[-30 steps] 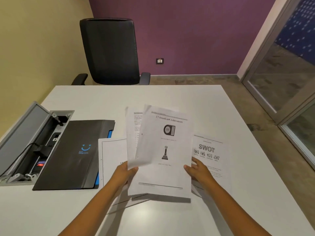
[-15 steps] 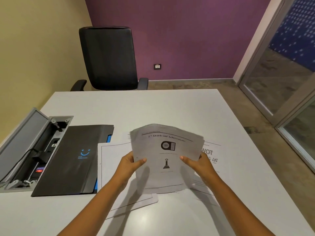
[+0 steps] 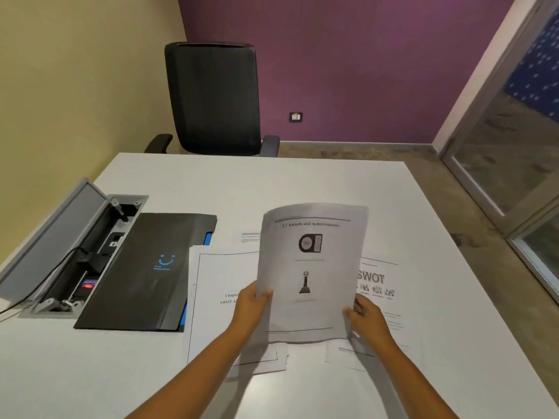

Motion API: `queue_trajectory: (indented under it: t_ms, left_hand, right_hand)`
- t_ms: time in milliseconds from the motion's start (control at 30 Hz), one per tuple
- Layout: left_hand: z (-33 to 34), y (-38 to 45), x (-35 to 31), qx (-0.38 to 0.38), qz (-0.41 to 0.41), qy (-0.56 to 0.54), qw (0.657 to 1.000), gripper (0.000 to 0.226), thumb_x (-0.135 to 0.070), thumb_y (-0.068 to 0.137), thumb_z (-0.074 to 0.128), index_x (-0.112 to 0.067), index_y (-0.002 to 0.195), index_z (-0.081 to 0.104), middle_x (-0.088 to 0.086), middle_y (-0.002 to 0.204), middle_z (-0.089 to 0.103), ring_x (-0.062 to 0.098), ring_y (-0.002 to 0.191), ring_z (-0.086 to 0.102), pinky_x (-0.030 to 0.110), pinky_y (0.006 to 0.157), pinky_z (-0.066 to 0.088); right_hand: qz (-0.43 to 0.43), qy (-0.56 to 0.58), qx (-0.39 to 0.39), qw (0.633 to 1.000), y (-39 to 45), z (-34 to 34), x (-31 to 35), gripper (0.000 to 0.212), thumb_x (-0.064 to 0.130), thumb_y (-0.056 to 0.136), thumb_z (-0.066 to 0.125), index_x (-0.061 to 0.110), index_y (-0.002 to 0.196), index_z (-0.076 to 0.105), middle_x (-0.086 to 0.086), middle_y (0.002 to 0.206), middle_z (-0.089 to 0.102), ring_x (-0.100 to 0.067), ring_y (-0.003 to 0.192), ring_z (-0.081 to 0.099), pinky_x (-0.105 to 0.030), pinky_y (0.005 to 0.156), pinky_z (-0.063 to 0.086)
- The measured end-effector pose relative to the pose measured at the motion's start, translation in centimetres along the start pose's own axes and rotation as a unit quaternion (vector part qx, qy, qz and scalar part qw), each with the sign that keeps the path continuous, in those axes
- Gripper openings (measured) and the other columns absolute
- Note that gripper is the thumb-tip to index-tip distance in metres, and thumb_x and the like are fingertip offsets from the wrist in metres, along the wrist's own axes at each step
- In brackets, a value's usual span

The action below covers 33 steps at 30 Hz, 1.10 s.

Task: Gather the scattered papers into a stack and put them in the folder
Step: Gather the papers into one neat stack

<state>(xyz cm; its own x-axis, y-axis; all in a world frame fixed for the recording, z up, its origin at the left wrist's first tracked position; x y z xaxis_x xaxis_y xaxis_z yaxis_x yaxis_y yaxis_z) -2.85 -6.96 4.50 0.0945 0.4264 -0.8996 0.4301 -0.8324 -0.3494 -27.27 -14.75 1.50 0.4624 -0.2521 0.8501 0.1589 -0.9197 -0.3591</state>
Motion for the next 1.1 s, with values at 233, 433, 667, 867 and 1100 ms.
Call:
queue_trajectory:
  t_ms: [233, 433, 667, 867, 1100]
  left_hand:
    - [-5.9, 1.6, 1.2, -0.147, -0.039, -0.012, 0.988, 0.036, -0.014, 0.093, 0.049, 0.0, 0.126, 0.047, 0.018, 0.123, 0.057, 0.032, 0.106, 0.055, 0.037, 0.087, 0.045]
    - [-10.8, 0.0, 7.0, -0.246, -0.122, 0.066, 0.959, 0.039, -0.013, 0.086, 0.06, 0.005, 0.119, 0.05, 0.025, 0.124, 0.052, 0.039, 0.113, 0.051, 0.044, 0.092, 0.042]
    - [-11.9, -1.5, 12.0, -0.254, -0.231, 0.086, 0.935, 0.043, -0.011, 0.082, 0.065, 0.014, 0.114, 0.049, 0.033, 0.116, 0.051, 0.047, 0.097, 0.055, 0.053, 0.084, 0.046]
    - [-8.1, -0.6, 11.2, -0.029, -0.233, -0.042, 0.971, 0.018, -0.024, 0.09, 0.058, -0.01, 0.101, 0.051, 0.012, 0.093, 0.06, 0.029, 0.084, 0.058, 0.037, 0.078, 0.046]
    - [-6.2, -0.5, 9.3, 0.008, -0.196, -0.051, 0.979, 0.046, -0.024, 0.091, 0.055, -0.007, 0.131, 0.043, 0.02, 0.121, 0.059, 0.034, 0.103, 0.057, 0.049, 0.095, 0.046]
  right_hand:
    - [0.02, 0.002, 0.053, 0.998, 0.3, 4.4, 1.5, 0.032, 0.006, 0.088, 0.057, 0.007, 0.12, 0.054, -0.005, 0.113, 0.064, -0.016, 0.101, 0.059, -0.023, 0.085, 0.049]
    - [0.087, -0.067, 0.1, 0.989, -0.4, 9.3, -0.2, 0.037, 0.008, 0.086, 0.056, 0.011, 0.123, 0.054, -0.005, 0.105, 0.063, -0.015, 0.09, 0.056, -0.02, 0.077, 0.043]
    - [0.084, -0.101, 0.116, 0.984, -0.4, 9.3, -2.0, 0.038, 0.004, 0.089, 0.046, 0.007, 0.126, 0.054, -0.009, 0.123, 0.061, -0.014, 0.093, 0.052, -0.018, 0.075, 0.039]
    - [0.066, -0.166, 0.15, 0.972, -0.3, 9.8, -1.5, 0.021, 0.004, 0.085, 0.051, 0.016, 0.1, 0.058, 0.001, 0.088, 0.06, -0.017, 0.088, 0.053, -0.021, 0.075, 0.04]
    - [0.085, -0.164, 0.141, 0.973, -0.6, 9.2, -1.8, 0.011, 0.01, 0.086, 0.054, 0.017, 0.095, 0.053, 0.008, 0.077, 0.05, -0.011, 0.075, 0.047, -0.017, 0.07, 0.036]
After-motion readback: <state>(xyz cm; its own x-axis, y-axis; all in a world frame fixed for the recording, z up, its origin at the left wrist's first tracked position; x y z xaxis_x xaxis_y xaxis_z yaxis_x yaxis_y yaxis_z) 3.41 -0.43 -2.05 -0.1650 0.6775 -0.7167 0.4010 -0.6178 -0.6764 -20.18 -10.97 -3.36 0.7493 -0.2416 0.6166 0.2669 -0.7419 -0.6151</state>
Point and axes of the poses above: each hand's wrist, its own y-axis towards the middle knuckle, its own z-axis out of the palm, x = y × z, the point moved 7 cm from there along y, towards the middle knuckle
